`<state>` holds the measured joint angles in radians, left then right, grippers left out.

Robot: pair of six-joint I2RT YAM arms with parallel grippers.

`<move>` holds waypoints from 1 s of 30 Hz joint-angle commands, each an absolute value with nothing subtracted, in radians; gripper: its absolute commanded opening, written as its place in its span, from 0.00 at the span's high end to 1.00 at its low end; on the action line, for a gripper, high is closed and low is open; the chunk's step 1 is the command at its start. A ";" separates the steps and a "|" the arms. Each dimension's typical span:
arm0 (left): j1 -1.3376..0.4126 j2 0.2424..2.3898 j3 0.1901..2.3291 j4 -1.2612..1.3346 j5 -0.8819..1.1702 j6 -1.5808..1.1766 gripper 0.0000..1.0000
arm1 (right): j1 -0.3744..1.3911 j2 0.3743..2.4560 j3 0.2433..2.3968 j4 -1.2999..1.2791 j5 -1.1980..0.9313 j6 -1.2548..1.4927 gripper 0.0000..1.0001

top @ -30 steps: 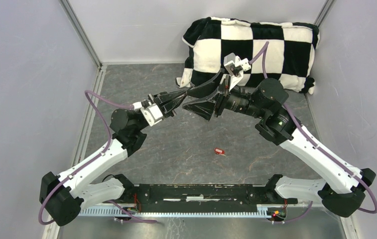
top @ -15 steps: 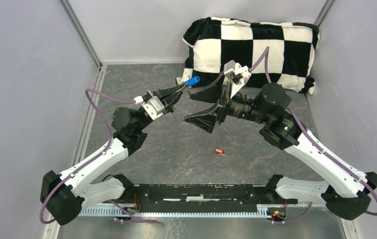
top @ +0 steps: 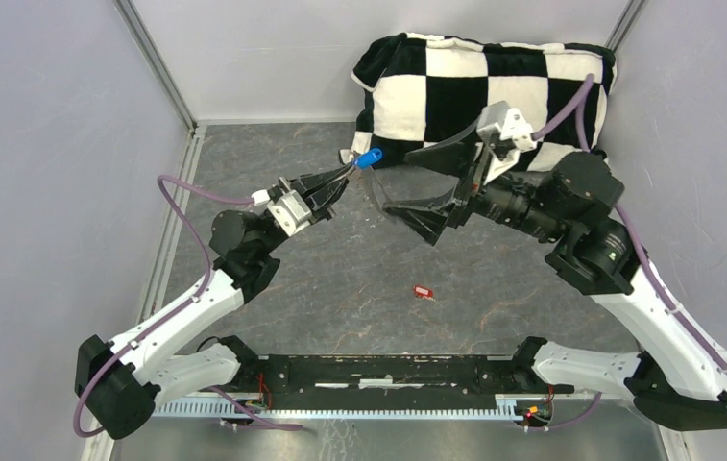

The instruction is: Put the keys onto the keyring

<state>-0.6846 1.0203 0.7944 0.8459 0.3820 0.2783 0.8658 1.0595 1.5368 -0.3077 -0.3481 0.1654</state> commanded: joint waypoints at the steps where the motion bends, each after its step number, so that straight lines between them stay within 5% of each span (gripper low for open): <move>1: -0.680 0.985 0.792 0.891 0.430 0.253 0.98 | 0.853 1.026 1.510 -0.297 -0.137 0.173 0.02; 30: -0.680 0.965 0.794 0.879 0.439 0.260 0.98 | 0.652 1.142 1.335 0.190 -0.617 0.639 0.02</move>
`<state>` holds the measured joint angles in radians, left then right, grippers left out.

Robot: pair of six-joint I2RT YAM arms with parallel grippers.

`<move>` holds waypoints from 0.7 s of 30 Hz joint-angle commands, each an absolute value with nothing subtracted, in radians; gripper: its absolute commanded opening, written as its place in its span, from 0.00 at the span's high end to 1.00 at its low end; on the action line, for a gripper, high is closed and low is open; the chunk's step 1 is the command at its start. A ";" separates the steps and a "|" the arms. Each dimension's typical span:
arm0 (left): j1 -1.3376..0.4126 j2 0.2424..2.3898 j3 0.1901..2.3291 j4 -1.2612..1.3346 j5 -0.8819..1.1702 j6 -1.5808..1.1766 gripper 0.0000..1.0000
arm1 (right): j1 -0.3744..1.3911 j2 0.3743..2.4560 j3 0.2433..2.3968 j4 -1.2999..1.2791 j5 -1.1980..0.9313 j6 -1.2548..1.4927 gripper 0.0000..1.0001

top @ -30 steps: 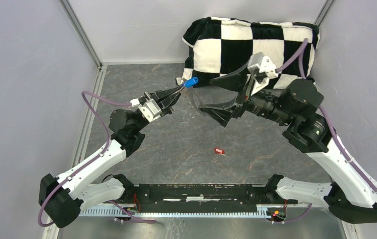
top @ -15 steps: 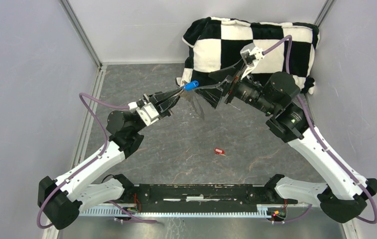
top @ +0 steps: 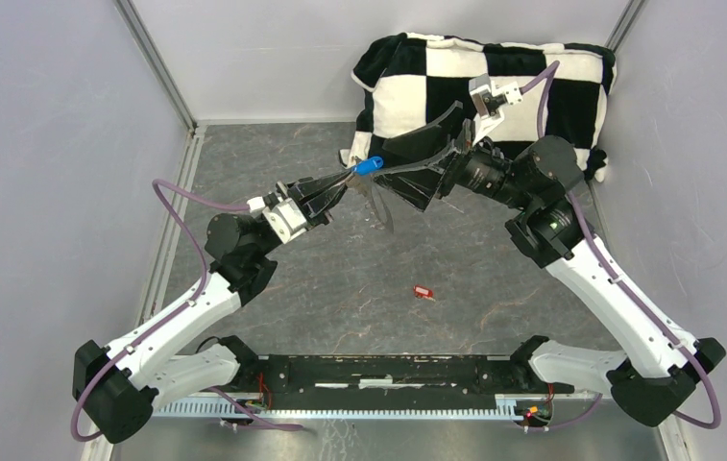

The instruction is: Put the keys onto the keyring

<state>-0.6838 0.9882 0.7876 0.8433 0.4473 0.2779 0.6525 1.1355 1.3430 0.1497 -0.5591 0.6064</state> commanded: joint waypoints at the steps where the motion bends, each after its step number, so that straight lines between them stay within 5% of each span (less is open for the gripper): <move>1: -0.680 0.965 0.793 0.879 0.438 0.261 0.98 | 0.652 1.143 1.336 0.177 -0.614 0.632 0.02; 13: -0.680 0.965 0.793 0.877 0.443 0.265 0.98 | 0.652 1.162 1.328 0.219 -0.711 0.646 0.02; 21: -0.680 0.978 0.801 0.869 0.437 0.277 0.98 | 0.682 1.133 1.278 0.292 -0.786 0.671 0.11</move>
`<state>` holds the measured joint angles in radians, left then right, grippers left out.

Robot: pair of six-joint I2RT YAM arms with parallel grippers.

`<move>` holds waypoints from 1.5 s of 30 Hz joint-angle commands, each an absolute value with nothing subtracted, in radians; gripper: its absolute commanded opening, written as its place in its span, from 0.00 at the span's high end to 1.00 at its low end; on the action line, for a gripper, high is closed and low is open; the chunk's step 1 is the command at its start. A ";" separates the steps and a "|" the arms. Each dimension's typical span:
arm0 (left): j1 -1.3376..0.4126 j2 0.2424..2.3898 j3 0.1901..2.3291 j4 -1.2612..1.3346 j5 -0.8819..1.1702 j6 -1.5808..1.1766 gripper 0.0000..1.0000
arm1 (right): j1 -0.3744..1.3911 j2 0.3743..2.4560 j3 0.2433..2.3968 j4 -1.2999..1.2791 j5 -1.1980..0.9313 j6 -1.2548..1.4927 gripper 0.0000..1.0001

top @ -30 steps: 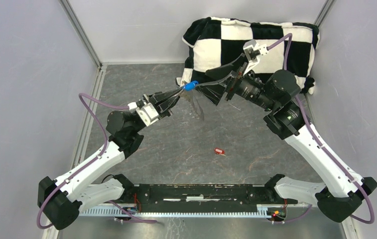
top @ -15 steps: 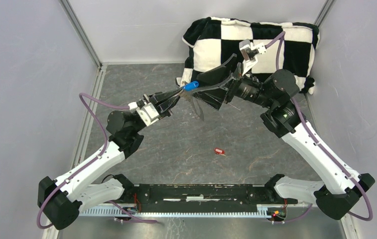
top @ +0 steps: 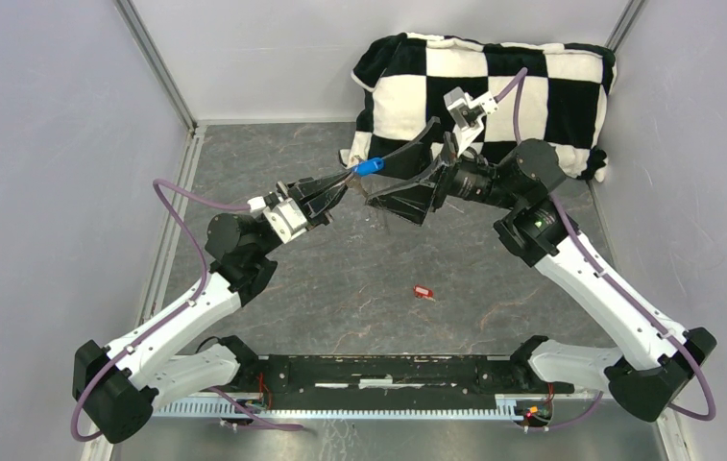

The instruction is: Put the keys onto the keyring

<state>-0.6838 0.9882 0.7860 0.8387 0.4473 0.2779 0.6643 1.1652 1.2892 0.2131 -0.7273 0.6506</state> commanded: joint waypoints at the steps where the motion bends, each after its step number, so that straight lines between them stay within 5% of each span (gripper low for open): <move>1: -0.680 0.979 0.801 0.867 0.436 0.280 0.98 | 0.688 1.130 1.273 0.297 -0.793 0.668 0.12; 26: -0.678 0.987 0.802 0.854 0.474 0.274 0.98 | 0.750 1.184 1.301 0.384 -0.843 0.690 0.19; 29: -0.677 0.986 0.803 0.855 0.486 0.268 0.98 | 0.762 1.190 1.332 0.319 -0.862 0.637 0.29; 34: -0.670 0.979 0.805 0.847 0.498 0.253 0.98 | 0.750 1.173 1.449 0.072 -0.839 0.419 0.31; 45: -0.652 0.963 0.819 0.851 0.525 0.205 0.98 | 0.717 1.122 1.588 -0.339 -0.804 0.061 0.07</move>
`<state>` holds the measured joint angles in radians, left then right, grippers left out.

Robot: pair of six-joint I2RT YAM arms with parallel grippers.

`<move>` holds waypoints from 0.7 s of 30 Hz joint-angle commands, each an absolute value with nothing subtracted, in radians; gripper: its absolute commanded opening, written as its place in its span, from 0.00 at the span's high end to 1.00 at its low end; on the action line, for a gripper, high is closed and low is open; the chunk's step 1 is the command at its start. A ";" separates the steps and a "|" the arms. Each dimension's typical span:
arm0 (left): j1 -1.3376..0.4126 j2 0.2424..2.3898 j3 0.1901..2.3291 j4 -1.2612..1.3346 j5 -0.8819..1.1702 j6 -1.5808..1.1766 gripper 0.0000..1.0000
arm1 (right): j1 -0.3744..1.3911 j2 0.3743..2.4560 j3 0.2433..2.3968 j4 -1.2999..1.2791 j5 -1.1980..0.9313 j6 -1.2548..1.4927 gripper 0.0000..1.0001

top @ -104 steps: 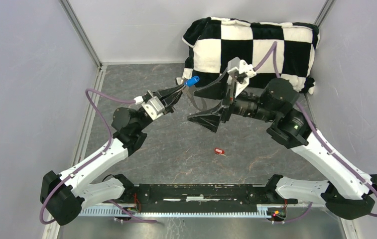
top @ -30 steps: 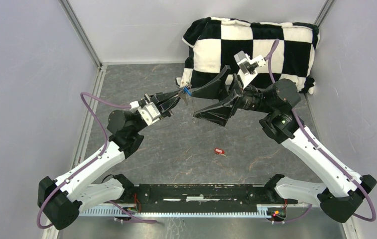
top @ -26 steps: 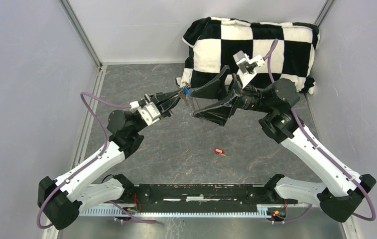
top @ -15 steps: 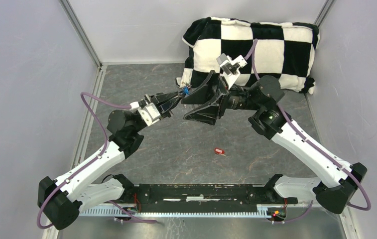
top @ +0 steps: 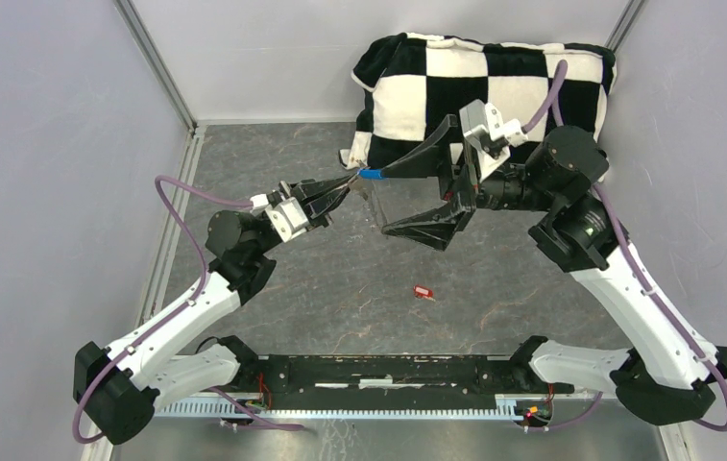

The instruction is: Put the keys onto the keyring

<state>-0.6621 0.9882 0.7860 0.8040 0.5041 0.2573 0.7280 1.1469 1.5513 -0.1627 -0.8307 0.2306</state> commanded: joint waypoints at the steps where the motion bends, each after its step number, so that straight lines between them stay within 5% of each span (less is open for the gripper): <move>1: -0.651 0.962 0.819 0.852 0.533 0.200 0.98 | 0.715 1.117 1.594 -0.366 -0.781 0.029 0.06; 8: -0.632 0.950 0.820 0.882 0.691 0.174 0.98 | 0.704 1.082 1.626 -0.440 -0.512 -0.204 0.03; 16: -0.618 0.923 0.849 0.895 0.942 0.079 0.98 | 0.703 1.078 1.634 -0.463 -0.496 -0.396 0.20; 21: -0.618 0.930 0.863 0.903 0.976 0.040 0.98 | 0.705 1.110 1.574 -0.459 -0.723 -0.393 0.40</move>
<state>-0.6228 0.9390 0.8085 0.8425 0.9051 0.1150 0.7055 1.0931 1.5932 -0.4549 -0.5594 -0.3508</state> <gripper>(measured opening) 0.022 0.654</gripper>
